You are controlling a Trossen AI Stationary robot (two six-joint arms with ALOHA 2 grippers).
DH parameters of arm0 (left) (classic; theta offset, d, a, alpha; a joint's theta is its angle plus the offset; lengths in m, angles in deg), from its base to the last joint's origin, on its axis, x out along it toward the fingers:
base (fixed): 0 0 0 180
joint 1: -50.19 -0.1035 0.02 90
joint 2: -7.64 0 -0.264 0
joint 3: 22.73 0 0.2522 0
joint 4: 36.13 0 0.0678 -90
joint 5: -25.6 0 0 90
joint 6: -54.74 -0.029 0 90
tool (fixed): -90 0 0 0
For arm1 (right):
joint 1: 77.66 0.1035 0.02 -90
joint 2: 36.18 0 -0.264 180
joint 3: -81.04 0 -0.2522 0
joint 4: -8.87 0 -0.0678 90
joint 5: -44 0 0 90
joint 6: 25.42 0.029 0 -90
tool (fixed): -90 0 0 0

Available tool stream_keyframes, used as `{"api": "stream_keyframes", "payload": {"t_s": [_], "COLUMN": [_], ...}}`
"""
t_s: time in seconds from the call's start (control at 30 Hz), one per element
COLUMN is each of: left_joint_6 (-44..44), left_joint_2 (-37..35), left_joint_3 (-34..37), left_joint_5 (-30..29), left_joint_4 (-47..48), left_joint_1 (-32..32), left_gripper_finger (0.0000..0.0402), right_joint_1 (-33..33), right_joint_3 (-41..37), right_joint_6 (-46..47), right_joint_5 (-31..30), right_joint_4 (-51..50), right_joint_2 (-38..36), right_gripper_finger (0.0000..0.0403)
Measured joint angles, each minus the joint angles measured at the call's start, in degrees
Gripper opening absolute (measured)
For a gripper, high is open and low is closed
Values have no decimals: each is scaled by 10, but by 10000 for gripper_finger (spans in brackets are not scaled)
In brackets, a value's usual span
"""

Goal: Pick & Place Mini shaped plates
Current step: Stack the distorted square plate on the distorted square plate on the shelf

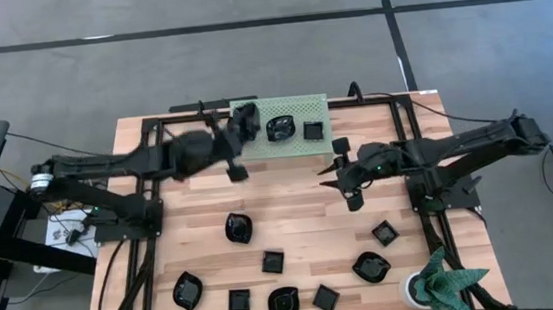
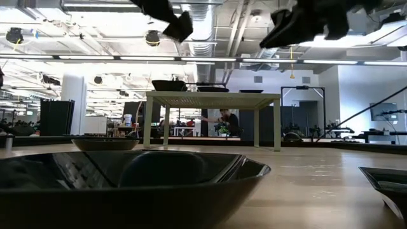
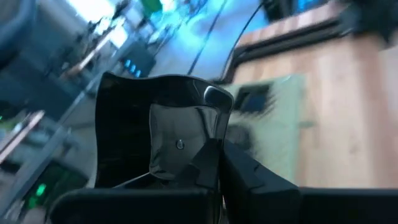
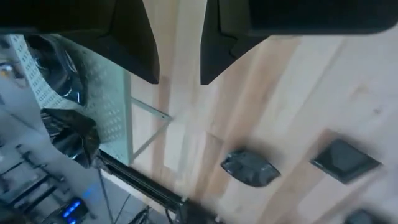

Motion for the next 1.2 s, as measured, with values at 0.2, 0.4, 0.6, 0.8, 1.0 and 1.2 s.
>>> {"api": "stream_keyframes", "payload": {"t_s": [0.2,0.4,0.6,0.8,1.0,1.2], "left_joint_6": [4,6,6,10,16,22], "left_joint_2": [30,81,104,104,104,104], "left_joint_3": [1,1,1,1,1,1], "left_joint_5": [94,97,94,82,57,57], "left_joint_4": [18,34,36,41,83,89], "left_joint_1": [-85,-115,-129,-136,-136,-130], "left_gripper_finger": [8,7,11,13,37,61], "right_joint_1": [-47,-60,-47,-38,-38,-38], "right_joint_3": [-24,-24,-24,-24,-24,-24], "right_joint_6": [18,44,46,47,47,47], "right_joint_5": [2,3,4,5,4,4], "right_joint_4": [28,18,19,19,19,19], "right_joint_2": [7,6,6,6,6,6], "right_gripper_finger": [112,113,113,113,113,113]}}
